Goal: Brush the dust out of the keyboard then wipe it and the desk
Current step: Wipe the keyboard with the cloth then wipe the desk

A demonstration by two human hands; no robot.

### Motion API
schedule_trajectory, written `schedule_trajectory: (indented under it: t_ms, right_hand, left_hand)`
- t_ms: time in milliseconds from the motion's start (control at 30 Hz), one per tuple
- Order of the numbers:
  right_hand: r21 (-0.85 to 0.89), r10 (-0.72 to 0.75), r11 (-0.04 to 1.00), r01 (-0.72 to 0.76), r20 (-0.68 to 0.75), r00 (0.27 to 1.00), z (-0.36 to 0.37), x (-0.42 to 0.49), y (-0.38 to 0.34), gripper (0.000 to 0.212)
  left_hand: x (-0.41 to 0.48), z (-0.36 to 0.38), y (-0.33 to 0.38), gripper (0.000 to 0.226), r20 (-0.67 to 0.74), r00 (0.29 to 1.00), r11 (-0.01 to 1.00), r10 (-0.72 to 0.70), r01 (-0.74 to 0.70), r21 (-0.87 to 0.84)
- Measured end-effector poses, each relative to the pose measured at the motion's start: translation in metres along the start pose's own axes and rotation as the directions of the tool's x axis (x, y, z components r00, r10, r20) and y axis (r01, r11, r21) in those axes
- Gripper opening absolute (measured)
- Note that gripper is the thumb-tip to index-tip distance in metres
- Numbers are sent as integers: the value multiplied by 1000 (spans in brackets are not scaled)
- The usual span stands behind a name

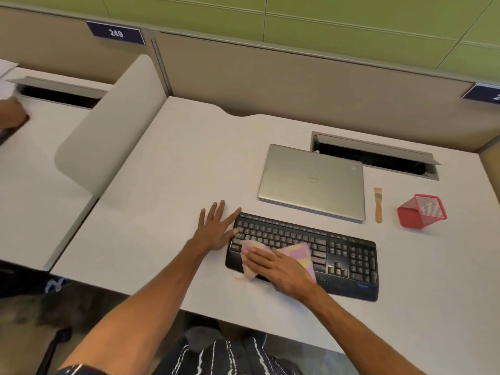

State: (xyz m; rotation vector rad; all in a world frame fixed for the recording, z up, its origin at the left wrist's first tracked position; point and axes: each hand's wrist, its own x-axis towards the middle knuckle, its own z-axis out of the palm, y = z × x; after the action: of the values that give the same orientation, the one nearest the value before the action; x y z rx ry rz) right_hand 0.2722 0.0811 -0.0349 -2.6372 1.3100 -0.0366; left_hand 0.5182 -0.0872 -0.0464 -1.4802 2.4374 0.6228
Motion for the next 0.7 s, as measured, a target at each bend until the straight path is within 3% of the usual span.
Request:
schedule_trajectory:
  t_ms: [33, 167, 333, 533, 700]
  right_hand:
    - [17, 1, 1000, -1, 1, 1000, 0, 9, -3, 93]
    - [98, -28, 995, 25, 26, 999, -3, 54, -27, 78]
    - [101, -74, 993, 65, 86, 994, -5, 38, -20, 68]
    - [69, -3, 998, -2, 75, 997, 1, -34, 16, 88]
    - [92, -5, 996, 3, 28, 1000, 2, 4, -5, 77]
  left_hand:
    - [0, 1, 0, 109, -1, 1000, 1000, 9, -9, -6]
    - [2, -5, 5, 66, 47, 999, 1000, 12, -11, -13]
    - [5, -10, 9, 66, 60, 996, 998, 62, -64, 24]
    - [9, -15, 20, 68, 81, 995, 997, 65, -67, 24]
    - [15, -15, 24, 65, 71, 997, 999, 35, -33, -39]
